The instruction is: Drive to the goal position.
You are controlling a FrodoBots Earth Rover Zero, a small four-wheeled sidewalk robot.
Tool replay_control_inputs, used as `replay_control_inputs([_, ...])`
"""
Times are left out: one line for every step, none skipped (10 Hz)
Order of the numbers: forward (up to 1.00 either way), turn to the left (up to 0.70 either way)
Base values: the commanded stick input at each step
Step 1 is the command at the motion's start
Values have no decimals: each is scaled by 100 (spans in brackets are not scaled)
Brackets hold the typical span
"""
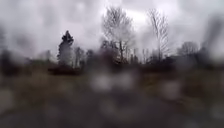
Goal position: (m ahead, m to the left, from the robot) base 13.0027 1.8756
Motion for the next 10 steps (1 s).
replay_control_inputs([100, 0])
replay_control_inputs([100, 0])
replay_control_inputs([100, 0])
replay_control_inputs([100, 15])
replay_control_inputs([100, 34])
replay_control_inputs([100, 40])
replay_control_inputs([100, 40])
replay_control_inputs([100, 21])
replay_control_inputs([100, 0])
replay_control_inputs([100, 0])
